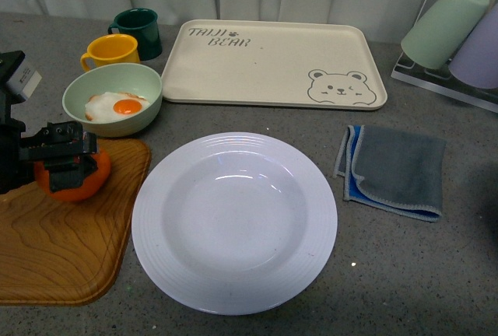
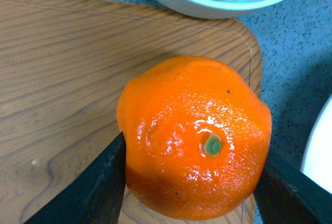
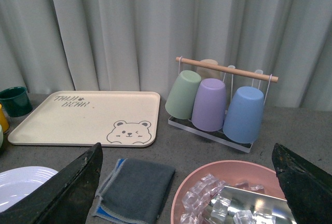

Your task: Place orange and plate with both arms

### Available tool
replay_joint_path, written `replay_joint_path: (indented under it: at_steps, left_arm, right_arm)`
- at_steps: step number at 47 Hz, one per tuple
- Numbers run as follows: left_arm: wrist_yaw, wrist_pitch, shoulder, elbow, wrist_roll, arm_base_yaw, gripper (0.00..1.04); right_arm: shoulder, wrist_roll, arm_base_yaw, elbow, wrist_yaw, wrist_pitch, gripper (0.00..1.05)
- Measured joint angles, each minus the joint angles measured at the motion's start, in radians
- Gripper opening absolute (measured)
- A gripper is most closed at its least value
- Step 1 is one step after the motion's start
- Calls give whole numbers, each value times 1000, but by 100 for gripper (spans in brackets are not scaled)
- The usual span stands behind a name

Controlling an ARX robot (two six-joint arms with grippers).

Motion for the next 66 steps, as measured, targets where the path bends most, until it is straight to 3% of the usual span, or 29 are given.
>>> replay_joint_path:
  at_steps: [6, 14, 25, 43, 55, 66]
  left_arm:
    - [1, -6, -69, 1, -19, -59, 54]
    - [2, -8, -117, 43, -44, -203, 53]
    - [-35, 3, 6, 111, -58, -385, 52]
    - [-71, 29, 96, 108, -53, -424, 52]
    - [-77, 43, 92, 90, -52, -422, 99]
    - [-93, 100, -9, 57, -61, -398, 98]
  right_arm:
    - [0, 0, 0, 0, 0, 0, 95]
    - [0, 0, 0, 0, 0, 0, 95]
    - [0, 0, 0, 0, 0, 0, 95]
    - [0, 0, 0, 0, 0, 0, 95]
    - [0, 0, 0, 0, 0, 0, 95]
    - [0, 0, 0, 0, 0, 0, 95]
